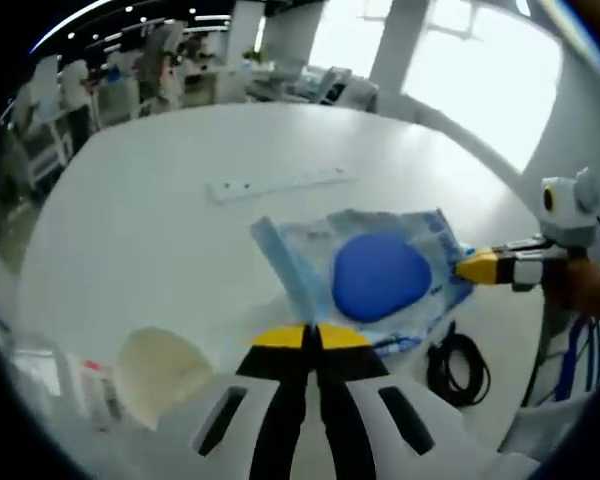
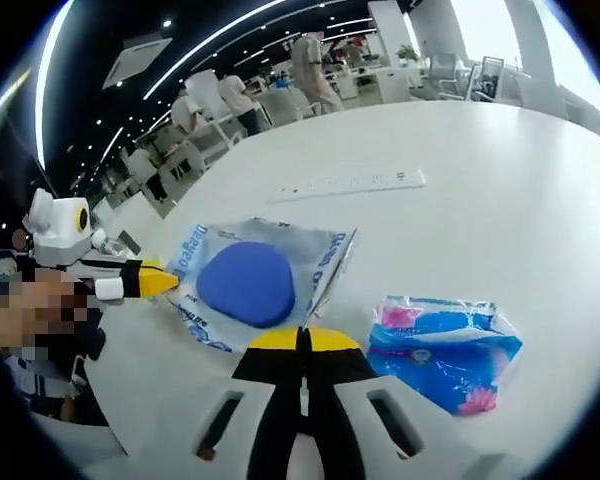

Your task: Arrange the tabletop items into an orderly group along one side of the table until the central work area is clear of visible clutter.

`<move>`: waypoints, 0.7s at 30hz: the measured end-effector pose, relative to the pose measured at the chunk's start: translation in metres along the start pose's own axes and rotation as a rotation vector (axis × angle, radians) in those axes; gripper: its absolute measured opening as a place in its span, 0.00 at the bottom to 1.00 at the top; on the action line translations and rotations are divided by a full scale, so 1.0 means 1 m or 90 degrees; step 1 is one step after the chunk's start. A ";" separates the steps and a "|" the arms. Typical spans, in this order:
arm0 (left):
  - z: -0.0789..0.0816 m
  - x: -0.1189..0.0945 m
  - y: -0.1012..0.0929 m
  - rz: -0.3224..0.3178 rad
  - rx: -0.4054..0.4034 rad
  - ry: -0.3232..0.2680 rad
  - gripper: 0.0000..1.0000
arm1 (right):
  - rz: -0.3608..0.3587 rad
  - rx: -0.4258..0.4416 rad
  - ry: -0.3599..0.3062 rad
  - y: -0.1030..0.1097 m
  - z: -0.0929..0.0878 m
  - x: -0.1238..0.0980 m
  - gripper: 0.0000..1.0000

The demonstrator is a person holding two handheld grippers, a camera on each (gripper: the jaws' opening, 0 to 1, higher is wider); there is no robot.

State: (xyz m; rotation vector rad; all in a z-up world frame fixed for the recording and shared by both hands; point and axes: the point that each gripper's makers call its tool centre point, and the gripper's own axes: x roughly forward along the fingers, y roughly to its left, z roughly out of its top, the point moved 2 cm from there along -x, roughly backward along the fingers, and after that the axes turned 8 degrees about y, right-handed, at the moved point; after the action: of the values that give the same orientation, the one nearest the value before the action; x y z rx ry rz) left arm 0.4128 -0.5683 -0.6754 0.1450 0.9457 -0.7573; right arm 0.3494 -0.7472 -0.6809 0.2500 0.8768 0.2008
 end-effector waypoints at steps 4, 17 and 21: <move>-0.004 -0.002 0.001 0.008 -0.009 -0.009 0.00 | 0.003 -0.008 0.004 0.002 0.000 0.003 0.00; -0.024 -0.001 0.009 0.034 -0.056 -0.047 0.00 | 0.011 -0.034 0.026 0.008 -0.005 0.015 0.00; -0.030 0.001 0.012 0.039 -0.064 -0.046 0.00 | 0.014 -0.036 0.030 0.010 -0.008 0.018 0.00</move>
State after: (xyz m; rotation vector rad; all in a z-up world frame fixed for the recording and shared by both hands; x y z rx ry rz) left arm 0.4003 -0.5472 -0.6970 0.0575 0.9045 -0.6534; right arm 0.3536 -0.7318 -0.6960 0.2033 0.9143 0.2520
